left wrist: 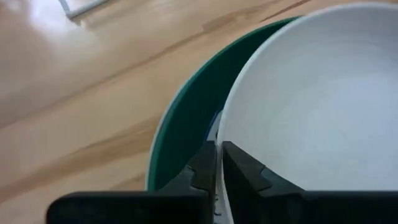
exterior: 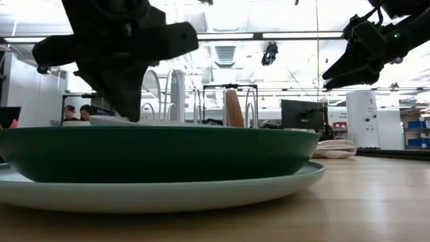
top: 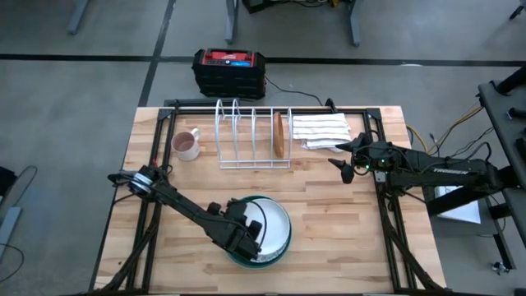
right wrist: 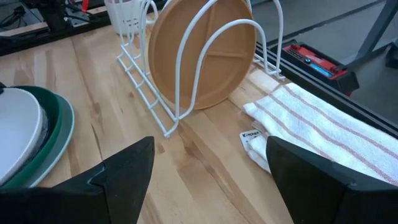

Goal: Sort dishes
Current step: Put the white plate into the dishwasher rack

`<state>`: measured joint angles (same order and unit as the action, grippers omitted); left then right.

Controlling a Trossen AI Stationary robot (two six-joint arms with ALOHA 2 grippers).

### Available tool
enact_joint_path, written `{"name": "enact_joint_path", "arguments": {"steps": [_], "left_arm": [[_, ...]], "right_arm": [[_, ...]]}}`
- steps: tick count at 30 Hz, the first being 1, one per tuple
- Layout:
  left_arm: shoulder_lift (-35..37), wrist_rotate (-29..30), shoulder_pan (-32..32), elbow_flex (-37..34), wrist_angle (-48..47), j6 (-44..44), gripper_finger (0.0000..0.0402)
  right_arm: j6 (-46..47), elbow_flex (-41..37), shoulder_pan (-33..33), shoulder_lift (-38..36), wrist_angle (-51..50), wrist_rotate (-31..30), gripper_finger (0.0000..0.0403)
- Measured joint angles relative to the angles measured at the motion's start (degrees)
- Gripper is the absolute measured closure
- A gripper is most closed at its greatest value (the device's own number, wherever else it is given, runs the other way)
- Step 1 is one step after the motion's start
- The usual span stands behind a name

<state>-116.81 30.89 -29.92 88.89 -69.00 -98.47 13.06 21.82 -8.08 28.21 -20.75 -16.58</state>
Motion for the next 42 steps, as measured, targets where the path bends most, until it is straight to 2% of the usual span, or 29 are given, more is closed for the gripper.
{"name": "enact_joint_path", "arguments": {"steps": [2, 6, 14, 20, 24, 34, 42], "left_arm": [[0.4, -1.3, 0.0, 0.0, -0.1, -2.2, 0.0368], [0.9, -9.2, 1.1, 0.1, 0.2, -7.0, 0.0322], [0.1, -7.6, 1.3, 0.0, 1.6, -7.1, 0.0223], [0.1, -7.5, 1.3, -0.5, 1.1, -7.0, 0.0181], [0.1, -7.3, 1.3, -0.5, 2.4, -6.2, 0.0180], [0.0, -7.3, 1.5, -0.9, 4.6, -5.6, 0.0216], [-1.4, -7.3, 1.6, -1.4, 4.8, -6.0, 0.0223]], "right_arm": [[0.0, 0.0, 0.0, 0.0, 0.0, 0.0, 0.0103], [0.0, 0.0, 0.0, 0.0, 0.0, 0.0, 0.0103], [0.0, 0.0, 0.0, 0.0, 0.0, 0.0, 0.0103], [0.0, 0.0, 0.0, 0.0, 0.0, 0.0, 0.0103], [0.0, 0.0, 0.0, 0.0, 0.0, 0.0, 0.0103], [0.0, -0.1, 0.0, 0.0, 0.0, 0.0, 0.0103], [0.0, -0.1, 0.0, 0.0, 0.0, 0.0, 0.0103]]}}
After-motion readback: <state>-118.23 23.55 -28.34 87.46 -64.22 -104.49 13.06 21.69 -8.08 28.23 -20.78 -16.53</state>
